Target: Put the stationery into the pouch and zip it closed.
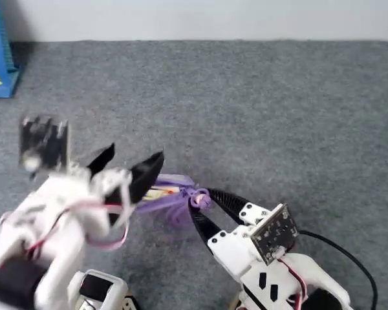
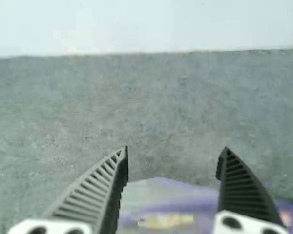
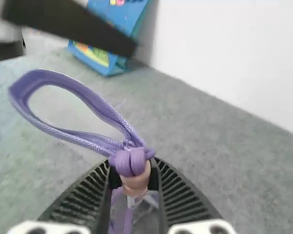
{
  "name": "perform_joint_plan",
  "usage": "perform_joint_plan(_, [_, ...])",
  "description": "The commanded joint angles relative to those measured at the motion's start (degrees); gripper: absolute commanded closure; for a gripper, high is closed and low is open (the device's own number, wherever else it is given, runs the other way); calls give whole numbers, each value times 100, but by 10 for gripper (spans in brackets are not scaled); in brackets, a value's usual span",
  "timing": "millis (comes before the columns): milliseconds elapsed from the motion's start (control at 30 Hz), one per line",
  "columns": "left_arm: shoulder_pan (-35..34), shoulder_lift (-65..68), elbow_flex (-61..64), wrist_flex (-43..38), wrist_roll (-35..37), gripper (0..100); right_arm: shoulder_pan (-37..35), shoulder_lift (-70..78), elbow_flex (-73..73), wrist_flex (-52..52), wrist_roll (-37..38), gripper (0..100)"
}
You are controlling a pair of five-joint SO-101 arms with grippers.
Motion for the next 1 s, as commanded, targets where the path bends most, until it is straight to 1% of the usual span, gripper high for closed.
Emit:
perform_joint_plan(0, [53, -369, -295, 527, -290, 717, 66, 479, -35, -444, 26, 991])
perform_joint_plan(100, [53, -492, -295, 888, -475, 717, 110, 1103, -44, -796, -70, 991])
perform_joint_plan(200, [62, -598, -295, 1196, -818, 717, 418, 1631, -70, -1279, -237, 991])
perform_joint_plan(333, [18, -844, -259, 1424, -1301, 717, 673, 2053, -79, -1657, -229, 991])
perform_joint_plan(433, [9, -1037, -145, 1433, -1433, 718, 681, 2035, -167, -1657, -229, 991])
perform_joint_plan(533, [-97, -1090, 180, 1398, -1574, 718, 681, 2035, -589, -1262, -229, 991])
perform_joint_plan(700, [-932, -1090, 910, 809, -1582, 718, 664, 2088, -1521, -286, -193, 991])
perform_joint_plan(800, [-1415, -1090, 1349, 273, -1679, 718, 646, 2088, -1846, 110, 105, 991])
perform_joint_plan(900, [-1644, -1090, 1815, -334, -1705, 718, 646, 2088, -1987, 338, 229, 991])
perform_joint_plan(967, [-1662, -1081, 2105, -765, -1618, 728, 611, 2088, -1996, 453, 246, 991])
